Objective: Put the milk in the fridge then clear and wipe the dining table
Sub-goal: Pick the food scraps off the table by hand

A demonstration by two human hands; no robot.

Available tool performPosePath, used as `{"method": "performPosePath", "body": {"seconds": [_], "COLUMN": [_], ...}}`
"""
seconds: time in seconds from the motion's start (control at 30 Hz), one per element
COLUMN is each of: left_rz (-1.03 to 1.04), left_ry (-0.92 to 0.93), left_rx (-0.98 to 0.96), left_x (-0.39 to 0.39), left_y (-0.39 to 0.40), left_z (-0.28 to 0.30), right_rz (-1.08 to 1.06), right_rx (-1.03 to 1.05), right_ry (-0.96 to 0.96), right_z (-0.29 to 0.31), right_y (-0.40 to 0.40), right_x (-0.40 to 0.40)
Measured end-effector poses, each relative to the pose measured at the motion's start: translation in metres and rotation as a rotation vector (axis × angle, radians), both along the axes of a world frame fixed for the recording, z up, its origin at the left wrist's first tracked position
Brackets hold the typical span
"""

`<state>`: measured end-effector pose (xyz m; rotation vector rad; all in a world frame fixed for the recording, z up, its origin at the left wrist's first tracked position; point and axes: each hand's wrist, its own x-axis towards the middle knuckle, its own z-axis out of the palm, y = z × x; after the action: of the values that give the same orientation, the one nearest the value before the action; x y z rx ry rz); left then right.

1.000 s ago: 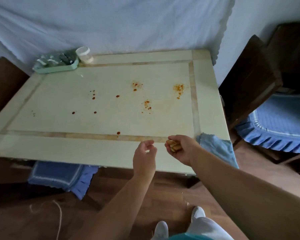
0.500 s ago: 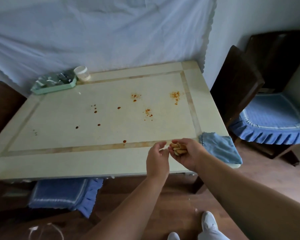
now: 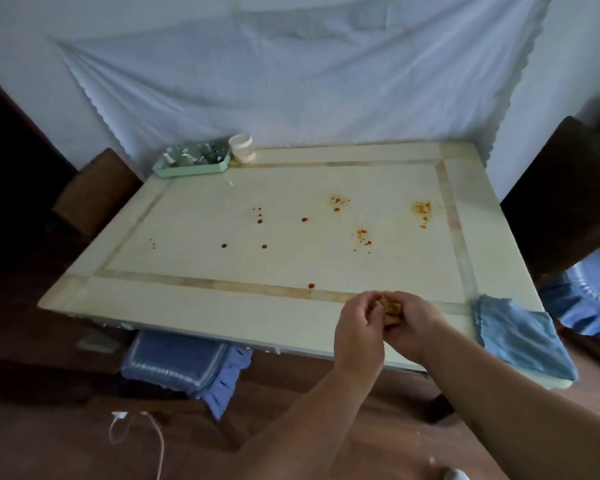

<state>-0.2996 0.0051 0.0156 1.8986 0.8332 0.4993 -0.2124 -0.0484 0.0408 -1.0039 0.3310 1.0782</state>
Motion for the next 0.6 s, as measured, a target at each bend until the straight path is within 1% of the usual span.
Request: {"method": "performPosePath", "body": {"seconds": [0.3, 0.47, 0.6], "left_rz": [0.054, 0.125, 0.172], "left_ry": [0.012, 0.042, 0.03], "left_rx": [0.045, 0.05, 0.062], "left_x": [-0.02, -0.028, -0.035], "left_y": [0.017, 0.033, 0.043], "left_z": [0.017, 0.022, 0.021], "right_rz": [0.138, 0.136, 0.113], "right_rx": [-0.021, -0.011, -0.008], "right_ry": [-0.017, 0.013, 0.046], "right_z": [0.01, 0.023, 0.026], "right_y": [0.033, 0.051, 0.062], "right_x": [-0.014, -0.027, -0.035]}}
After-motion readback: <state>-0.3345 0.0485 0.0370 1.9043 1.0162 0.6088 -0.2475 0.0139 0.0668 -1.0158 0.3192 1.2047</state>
